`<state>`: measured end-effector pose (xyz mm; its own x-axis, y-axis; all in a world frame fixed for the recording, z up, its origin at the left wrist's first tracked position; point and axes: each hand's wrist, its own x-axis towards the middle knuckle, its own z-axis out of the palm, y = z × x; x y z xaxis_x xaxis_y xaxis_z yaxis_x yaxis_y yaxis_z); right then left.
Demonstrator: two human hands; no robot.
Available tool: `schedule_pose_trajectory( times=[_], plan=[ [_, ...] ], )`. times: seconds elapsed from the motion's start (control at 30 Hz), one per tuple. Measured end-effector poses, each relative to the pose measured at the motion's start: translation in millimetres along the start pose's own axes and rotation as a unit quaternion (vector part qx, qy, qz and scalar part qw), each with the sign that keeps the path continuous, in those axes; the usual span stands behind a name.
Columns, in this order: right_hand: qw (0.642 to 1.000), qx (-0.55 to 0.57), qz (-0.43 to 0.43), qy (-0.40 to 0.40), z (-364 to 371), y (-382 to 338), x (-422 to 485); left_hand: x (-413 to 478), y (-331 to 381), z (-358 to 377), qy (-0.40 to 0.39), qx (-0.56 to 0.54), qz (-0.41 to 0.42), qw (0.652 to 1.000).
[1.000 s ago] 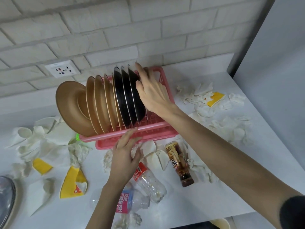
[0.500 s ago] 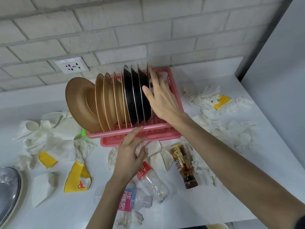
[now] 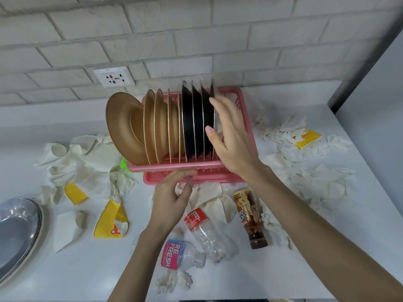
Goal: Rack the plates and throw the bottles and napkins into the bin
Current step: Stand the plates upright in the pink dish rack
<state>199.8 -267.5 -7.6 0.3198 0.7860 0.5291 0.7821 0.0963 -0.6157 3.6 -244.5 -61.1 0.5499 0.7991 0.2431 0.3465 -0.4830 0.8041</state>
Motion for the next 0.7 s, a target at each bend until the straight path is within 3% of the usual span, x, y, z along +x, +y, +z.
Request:
schedule_pose_trajectory(
  times=[0.13, 0.23, 0.57, 0.7],
  plan=[
    [0.998, 0.037, -0.055, -0.024, -0.4, -14.2, -15.3, -8.6, 2.5, -15.2, 0.048, -0.054, -0.052, 0.996],
    [0.990, 0.078, -0.085, -0.085, 7.0, -32.7, -24.3, -19.4, -5.5, -31.8, 0.077, -0.056, -0.069, 0.993],
    [0.931, 0.131, -0.072, -0.334, 96.9, -119.1, -52.9, -80.4, -56.3, -120.8, 0.157, -0.078, -0.174, 0.969],
    [0.907, 0.122, -0.077, -0.396, 150.7, -160.1, -63.7, -110.1, -90.7, -171.6, 0.192, -0.068, -0.220, 0.954]
  ],
)
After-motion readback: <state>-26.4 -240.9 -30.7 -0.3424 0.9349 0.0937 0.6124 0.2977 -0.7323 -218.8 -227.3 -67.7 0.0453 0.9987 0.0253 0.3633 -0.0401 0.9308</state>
